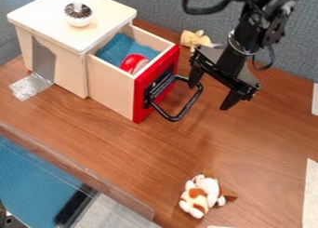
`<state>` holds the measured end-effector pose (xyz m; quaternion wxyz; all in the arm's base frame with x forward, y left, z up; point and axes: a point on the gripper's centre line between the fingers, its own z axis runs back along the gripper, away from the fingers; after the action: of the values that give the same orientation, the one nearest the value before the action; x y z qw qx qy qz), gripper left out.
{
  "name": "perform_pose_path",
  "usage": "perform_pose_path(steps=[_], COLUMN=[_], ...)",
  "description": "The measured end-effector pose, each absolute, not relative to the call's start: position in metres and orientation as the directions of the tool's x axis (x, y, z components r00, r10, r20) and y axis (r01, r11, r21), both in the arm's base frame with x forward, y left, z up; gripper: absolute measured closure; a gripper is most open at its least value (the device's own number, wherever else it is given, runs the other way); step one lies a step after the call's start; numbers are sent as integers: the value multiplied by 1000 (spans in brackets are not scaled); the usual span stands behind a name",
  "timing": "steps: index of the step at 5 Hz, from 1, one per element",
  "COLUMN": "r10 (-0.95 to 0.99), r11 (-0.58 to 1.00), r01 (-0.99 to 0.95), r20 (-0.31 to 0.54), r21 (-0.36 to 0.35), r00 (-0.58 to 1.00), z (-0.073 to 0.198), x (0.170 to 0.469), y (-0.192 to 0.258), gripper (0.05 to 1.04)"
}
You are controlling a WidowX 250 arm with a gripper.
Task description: Closed the drawer
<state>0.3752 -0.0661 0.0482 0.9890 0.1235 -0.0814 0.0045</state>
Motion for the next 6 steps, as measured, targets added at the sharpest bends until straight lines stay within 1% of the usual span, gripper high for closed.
perform_pose_path(steps=[1,2,3,4,5,6], r10=[-15,9,26,46,90,148], r11=[966,965,959,944,935,922], r01=[-17,-32,-50,-63,-101,-158], r20=[124,91,89,59,48,56], r21=[258,262,279,323,341,354], r00=[992,996,996,997,995,987], z=[31,18,19,17,15,18], x=[383,383,382,376,368,366], y=[-63,-58,-54,-38,-15,16], gripper=[83,140,429,734,915,940])
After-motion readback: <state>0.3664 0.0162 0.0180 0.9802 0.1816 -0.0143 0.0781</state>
